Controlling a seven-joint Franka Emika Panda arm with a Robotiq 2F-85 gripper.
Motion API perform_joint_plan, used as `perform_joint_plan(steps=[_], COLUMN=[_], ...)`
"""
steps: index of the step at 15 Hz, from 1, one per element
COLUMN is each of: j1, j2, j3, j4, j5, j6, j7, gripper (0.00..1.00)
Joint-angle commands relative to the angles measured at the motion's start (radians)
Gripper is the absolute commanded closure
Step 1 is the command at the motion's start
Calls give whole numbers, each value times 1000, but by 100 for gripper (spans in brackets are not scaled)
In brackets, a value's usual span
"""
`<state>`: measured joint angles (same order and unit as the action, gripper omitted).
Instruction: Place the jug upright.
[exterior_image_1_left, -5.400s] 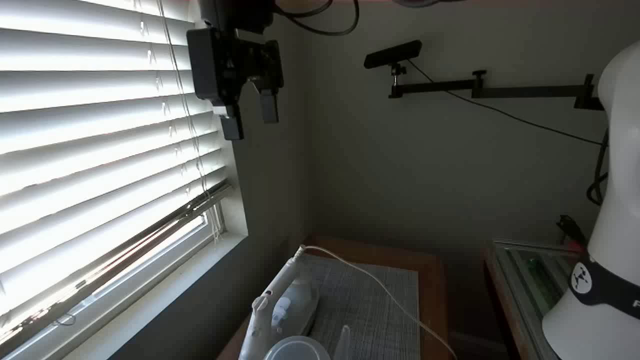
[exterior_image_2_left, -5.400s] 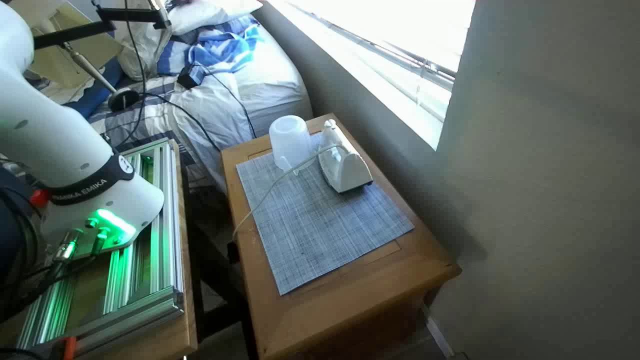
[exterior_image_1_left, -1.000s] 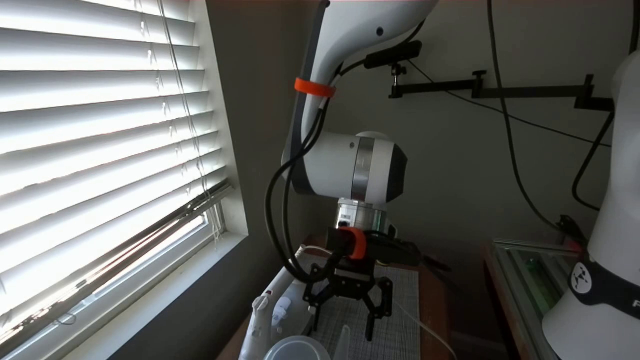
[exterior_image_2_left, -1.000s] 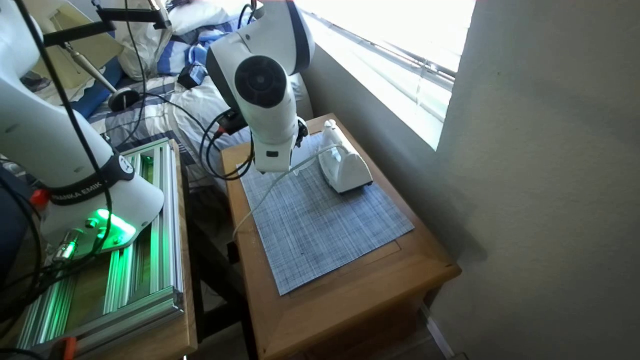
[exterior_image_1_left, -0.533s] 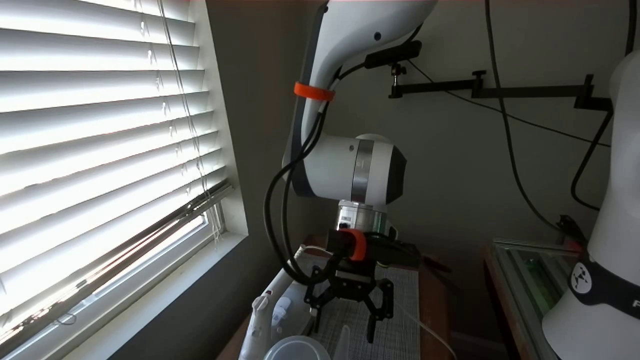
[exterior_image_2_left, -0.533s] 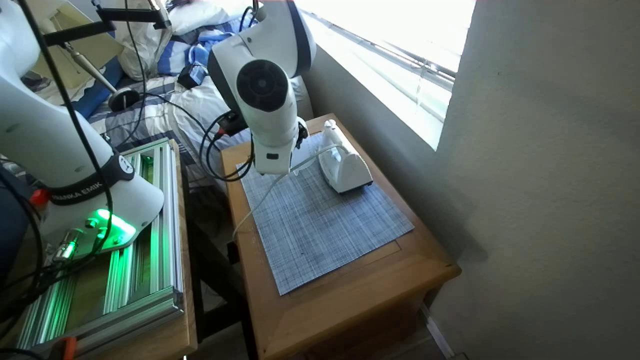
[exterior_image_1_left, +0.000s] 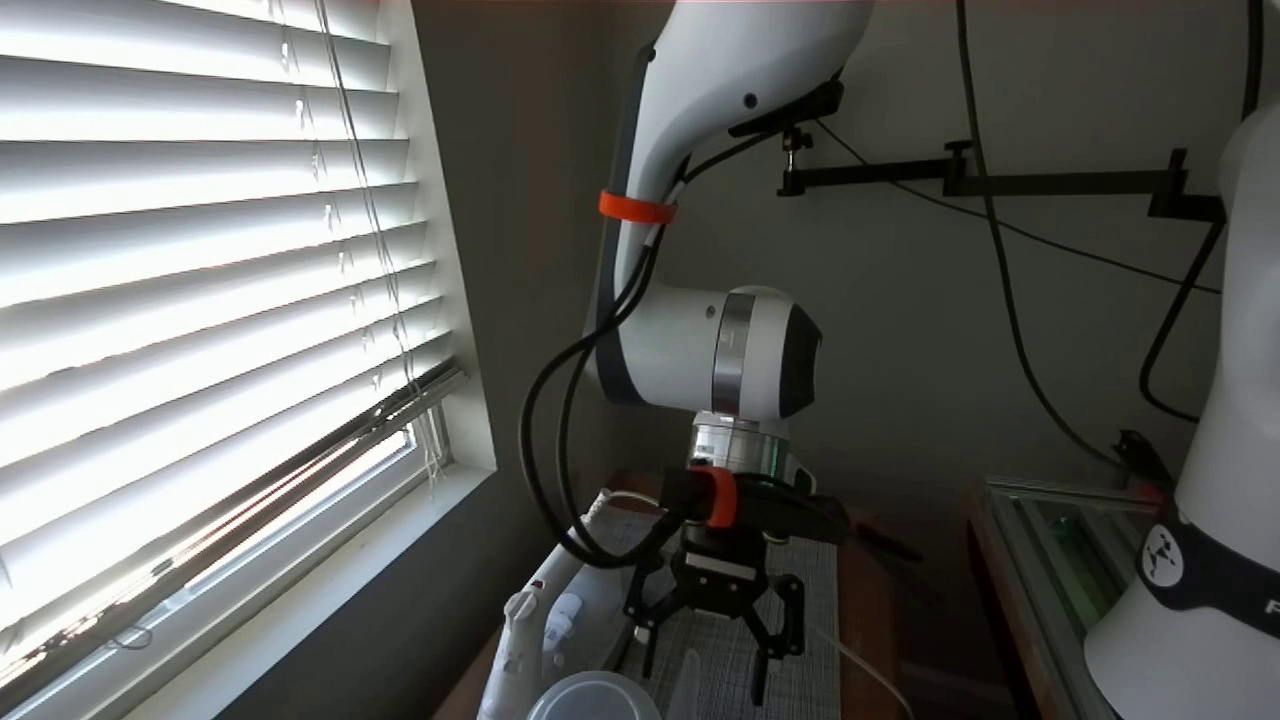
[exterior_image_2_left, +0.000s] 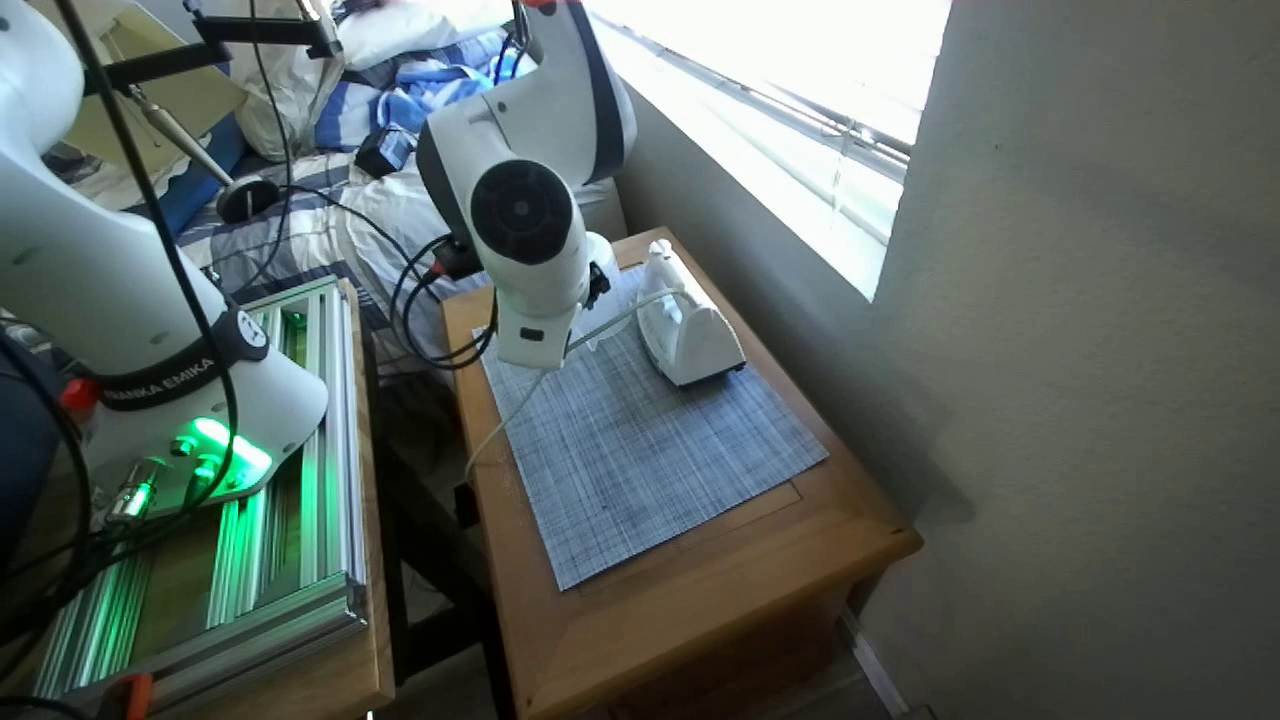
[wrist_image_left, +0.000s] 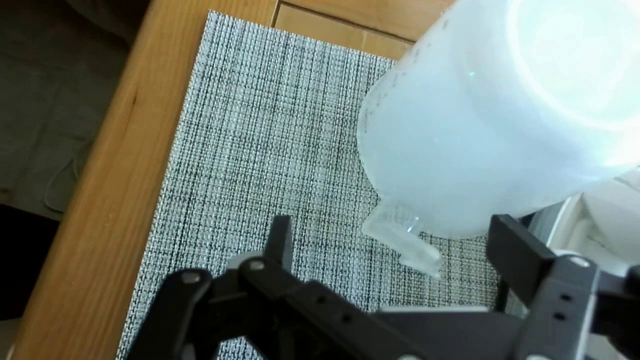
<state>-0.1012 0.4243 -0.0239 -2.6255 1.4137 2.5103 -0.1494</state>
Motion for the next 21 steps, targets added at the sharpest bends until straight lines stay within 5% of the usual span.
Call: perform_joint_plan(steps=[1, 3, 4, 12, 14, 17, 18, 21], j1=[3, 2, 2, 7, 9, 10, 11, 11], j2=[31, 37, 38, 71, 84, 96, 97, 103], j3=[-25, -34, -39, -68, -72, -78, -81, -88], j4=[24, 26, 25, 39, 46, 52, 52, 54], j5=[73, 100, 114, 210, 221, 225, 226, 230], j6=[-44, -59, -69, -129, -144, -158, -156, -151], j7=[-5, 3, 5, 33, 38, 47, 49, 61], gripper=[5, 17, 6, 0, 28, 44, 15, 4])
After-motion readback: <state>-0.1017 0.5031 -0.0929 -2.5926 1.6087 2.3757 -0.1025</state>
